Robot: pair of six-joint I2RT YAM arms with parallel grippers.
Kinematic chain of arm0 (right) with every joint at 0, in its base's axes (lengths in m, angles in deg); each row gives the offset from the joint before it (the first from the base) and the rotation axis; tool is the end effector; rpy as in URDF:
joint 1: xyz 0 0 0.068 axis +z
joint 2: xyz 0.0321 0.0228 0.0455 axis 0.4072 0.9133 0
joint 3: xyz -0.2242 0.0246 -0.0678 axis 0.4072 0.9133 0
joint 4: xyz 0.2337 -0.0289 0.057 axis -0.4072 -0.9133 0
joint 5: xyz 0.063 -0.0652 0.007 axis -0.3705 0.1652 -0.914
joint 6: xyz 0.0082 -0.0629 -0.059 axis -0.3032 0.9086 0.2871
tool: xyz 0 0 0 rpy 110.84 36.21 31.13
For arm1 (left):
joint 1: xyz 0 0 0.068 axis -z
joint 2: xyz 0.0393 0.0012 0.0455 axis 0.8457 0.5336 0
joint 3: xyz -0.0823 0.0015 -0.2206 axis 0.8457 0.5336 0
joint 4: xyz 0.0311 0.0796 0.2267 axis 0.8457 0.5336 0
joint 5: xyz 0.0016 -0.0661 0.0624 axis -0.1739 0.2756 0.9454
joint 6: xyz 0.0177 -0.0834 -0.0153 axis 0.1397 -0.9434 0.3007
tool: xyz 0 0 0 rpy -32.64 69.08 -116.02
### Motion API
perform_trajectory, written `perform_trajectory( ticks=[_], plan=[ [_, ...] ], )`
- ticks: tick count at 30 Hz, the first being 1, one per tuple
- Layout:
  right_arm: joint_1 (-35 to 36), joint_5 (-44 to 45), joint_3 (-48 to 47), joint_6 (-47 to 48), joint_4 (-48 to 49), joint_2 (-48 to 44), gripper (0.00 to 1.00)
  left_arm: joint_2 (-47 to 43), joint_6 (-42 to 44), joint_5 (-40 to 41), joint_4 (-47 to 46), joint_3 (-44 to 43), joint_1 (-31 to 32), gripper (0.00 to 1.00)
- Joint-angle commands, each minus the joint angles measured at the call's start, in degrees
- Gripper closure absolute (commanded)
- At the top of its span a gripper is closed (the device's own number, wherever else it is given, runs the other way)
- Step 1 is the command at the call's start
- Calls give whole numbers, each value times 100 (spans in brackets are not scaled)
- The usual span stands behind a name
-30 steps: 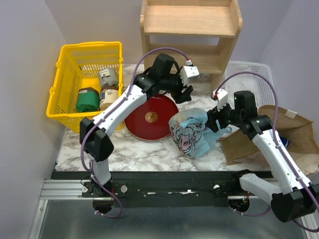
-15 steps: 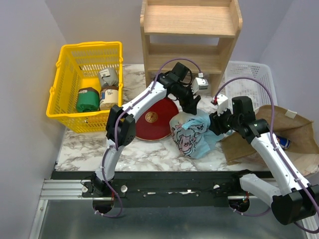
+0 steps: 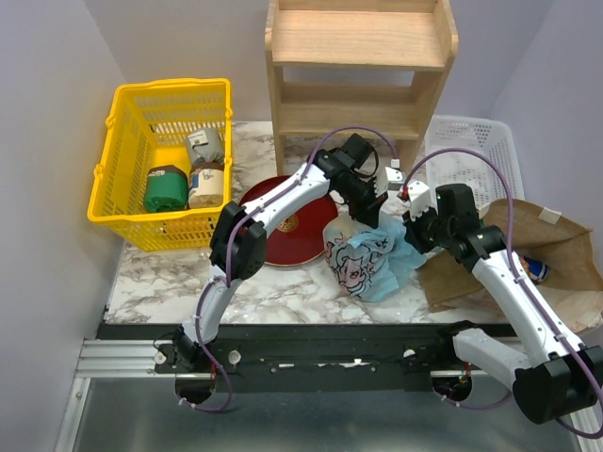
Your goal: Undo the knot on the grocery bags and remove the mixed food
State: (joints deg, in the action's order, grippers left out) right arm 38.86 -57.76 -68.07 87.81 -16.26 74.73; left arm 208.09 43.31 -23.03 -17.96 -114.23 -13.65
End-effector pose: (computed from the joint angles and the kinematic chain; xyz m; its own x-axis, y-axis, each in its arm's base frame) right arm 0.2181 0.0752 0.2249 -0.5433 -0.4636 -0.6999 -0.5994 0.7980 -0.0632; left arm 0.2942 -0.3615 0.2154 -0.2360 0.6258 -0.7434 0.9456 -0.0284 -0.3241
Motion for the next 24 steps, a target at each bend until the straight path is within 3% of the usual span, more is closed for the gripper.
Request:
perform_trajectory(
  ticks=[1,6,9,12,18,21,22,24],
  plan=[
    [-15,394,-398,287,130,-8,99,-64,209,227,48,-336,-41,100],
    [-68,965,-995,753,-37,-262,100,-564,61,491,-179,-627,-252,100],
    [-444,975,-1320,903,-55,-316,100,-1135,-203,333,-530,-540,-515,100],
    [-796,834,-1514,1104,-46,-386,100,-1750,-379,342,-856,4,-657,100],
    [-1253,922,-1428,1536,-55,-754,100,-2884,-415,456,-1173,2121,-797,100],
    [-1263,283,-1033,1746,-151,-1288,100,-3324,-528,447,-1419,3072,-797,100],
    [-1263,-16,-927,1816,-213,-1439,100,-3386,-659,473,-1490,3291,-780,89],
    [-1263,-729,-751,1826,-492,-1633,100,-3431,-739,587,-1665,3285,-649,57]
  ],
)
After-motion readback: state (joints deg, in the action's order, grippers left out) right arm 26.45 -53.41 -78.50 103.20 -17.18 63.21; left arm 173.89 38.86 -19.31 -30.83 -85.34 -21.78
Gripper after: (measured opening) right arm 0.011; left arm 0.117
